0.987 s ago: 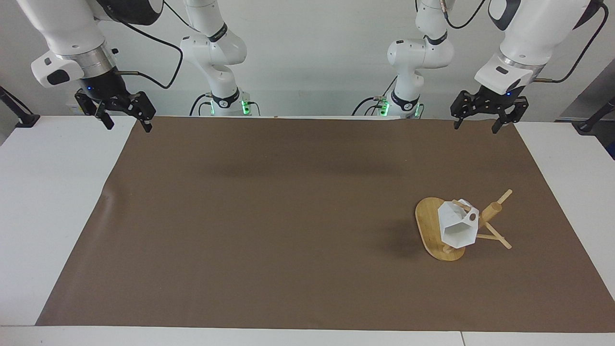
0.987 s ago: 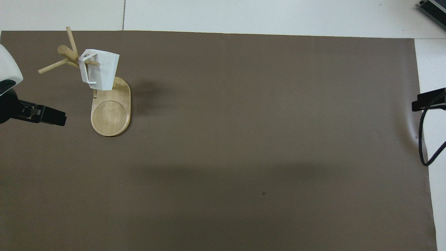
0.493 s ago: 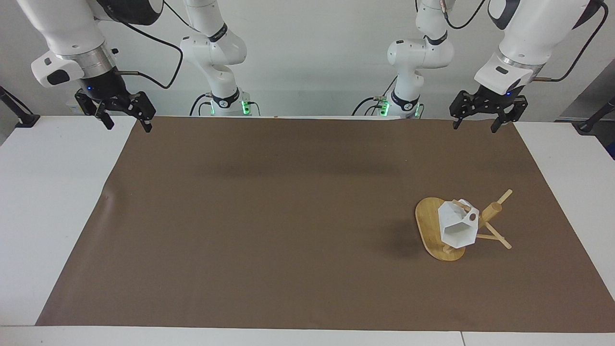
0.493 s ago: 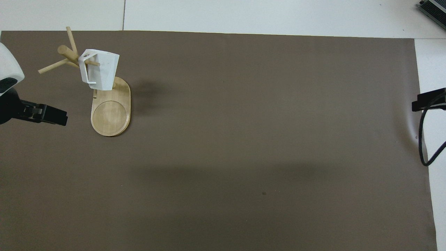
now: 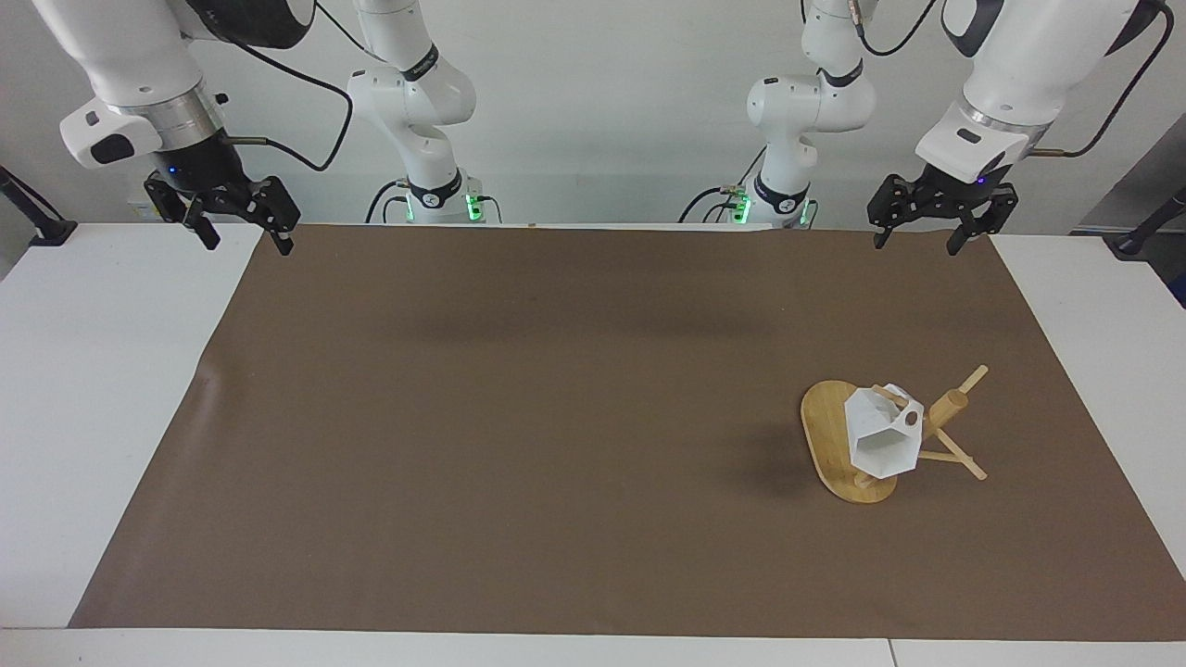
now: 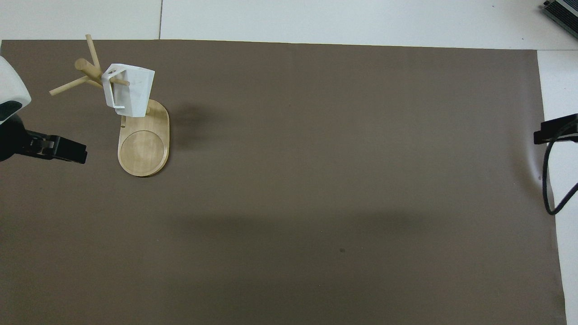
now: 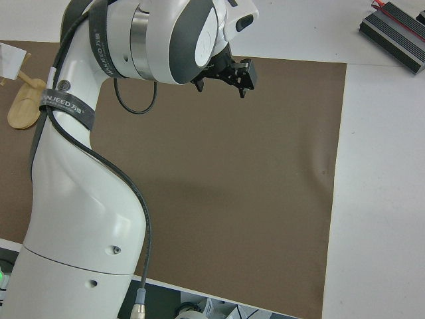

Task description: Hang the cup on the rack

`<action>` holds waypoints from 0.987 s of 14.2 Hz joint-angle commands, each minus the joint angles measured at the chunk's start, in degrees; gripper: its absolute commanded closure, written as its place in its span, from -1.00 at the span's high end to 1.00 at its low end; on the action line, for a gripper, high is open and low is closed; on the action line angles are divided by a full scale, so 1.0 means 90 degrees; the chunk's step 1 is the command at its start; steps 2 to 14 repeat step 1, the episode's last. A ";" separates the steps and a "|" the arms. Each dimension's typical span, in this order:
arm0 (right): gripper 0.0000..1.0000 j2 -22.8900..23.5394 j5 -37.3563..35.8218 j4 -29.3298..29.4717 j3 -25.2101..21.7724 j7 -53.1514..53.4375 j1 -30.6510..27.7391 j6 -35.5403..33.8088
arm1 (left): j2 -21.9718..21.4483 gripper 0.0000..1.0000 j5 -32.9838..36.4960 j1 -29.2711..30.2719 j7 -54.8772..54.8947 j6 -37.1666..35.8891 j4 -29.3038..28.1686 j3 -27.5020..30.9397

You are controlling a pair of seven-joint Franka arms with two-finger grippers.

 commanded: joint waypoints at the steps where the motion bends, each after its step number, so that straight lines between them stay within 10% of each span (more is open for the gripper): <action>1: 1.00 -0.0079 0.0107 -0.0087 0.0024 0.0098 -0.0031 -0.0063 | -0.0065 1.00 0.0006 0.0018 -0.0072 -0.0123 -0.0015 -0.0007; 14: 1.00 -0.0079 0.0107 -0.0087 0.0024 0.0098 -0.0031 -0.0063 | -0.0065 1.00 0.0006 0.0018 -0.0072 -0.0123 -0.0015 -0.0007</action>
